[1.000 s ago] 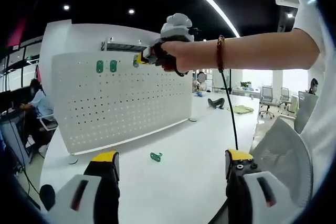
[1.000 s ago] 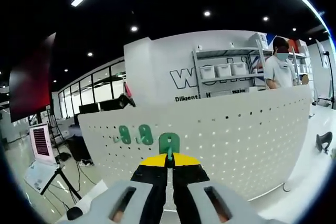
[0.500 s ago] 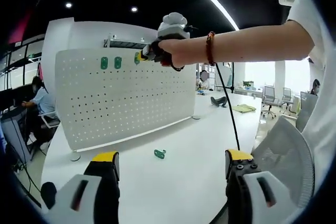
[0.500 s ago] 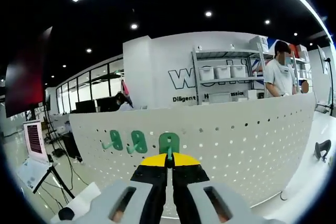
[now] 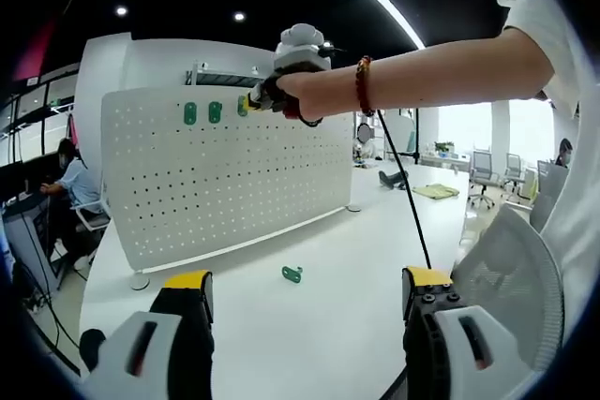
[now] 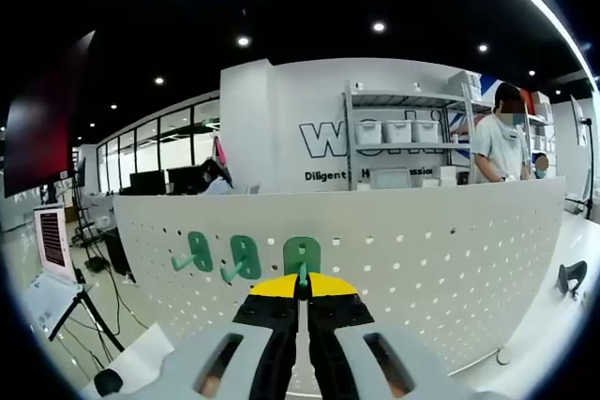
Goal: Insert the hook assembly into the mounting plate slot until the hook locks in place.
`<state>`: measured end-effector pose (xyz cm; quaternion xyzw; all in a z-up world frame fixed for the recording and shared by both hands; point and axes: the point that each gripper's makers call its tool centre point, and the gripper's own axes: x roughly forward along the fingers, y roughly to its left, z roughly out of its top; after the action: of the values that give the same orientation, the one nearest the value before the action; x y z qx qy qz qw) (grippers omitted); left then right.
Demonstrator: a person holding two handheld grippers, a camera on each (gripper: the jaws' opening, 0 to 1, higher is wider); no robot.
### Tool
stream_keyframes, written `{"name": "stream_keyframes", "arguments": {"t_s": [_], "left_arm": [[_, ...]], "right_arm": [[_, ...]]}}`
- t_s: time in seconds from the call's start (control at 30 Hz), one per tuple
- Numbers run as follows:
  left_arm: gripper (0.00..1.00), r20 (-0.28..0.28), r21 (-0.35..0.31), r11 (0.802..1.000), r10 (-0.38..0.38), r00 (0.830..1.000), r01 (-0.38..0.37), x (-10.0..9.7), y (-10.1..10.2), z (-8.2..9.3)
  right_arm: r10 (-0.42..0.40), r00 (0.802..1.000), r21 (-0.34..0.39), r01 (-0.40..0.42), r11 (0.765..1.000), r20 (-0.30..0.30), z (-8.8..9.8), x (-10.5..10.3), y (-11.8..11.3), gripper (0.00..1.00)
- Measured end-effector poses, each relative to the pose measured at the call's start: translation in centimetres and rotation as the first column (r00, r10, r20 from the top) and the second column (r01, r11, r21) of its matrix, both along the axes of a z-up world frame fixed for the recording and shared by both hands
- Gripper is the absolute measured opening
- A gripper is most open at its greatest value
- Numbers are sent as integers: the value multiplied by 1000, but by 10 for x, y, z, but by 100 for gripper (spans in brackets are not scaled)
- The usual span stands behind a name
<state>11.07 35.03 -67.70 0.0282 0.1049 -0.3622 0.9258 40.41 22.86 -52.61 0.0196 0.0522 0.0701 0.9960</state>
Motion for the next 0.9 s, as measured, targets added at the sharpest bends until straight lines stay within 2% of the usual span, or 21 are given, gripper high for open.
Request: {"name": "stream_keyframes", "arguments": {"t_s": [0.23, 0.3, 0.57, 0.9], "left_arm": [[85, -6, -4, 1000, 4, 1000, -4, 0, 2, -2], [85, -6, -7, 1000, 7, 1000, -7, 1, 3, -2], [84, -5, -12, 1000, 17, 1000, -17, 5, 6, -2], [84, -10, -12, 1000, 22, 1000, -22, 6, 9, -4]], "right_arm": [[-10, 1000, -12, 10, 1000, -9, 1, 11, 0, 1], [-10, 1000, -35, 9, 999, -9, 1, 13, 0, 1], [-13, 1000, -11, 12, 1000, -26, -2, 19, 0, 1], [-26, 999, -31, 25, 999, -36, -8, 23, 1, 1]]}}
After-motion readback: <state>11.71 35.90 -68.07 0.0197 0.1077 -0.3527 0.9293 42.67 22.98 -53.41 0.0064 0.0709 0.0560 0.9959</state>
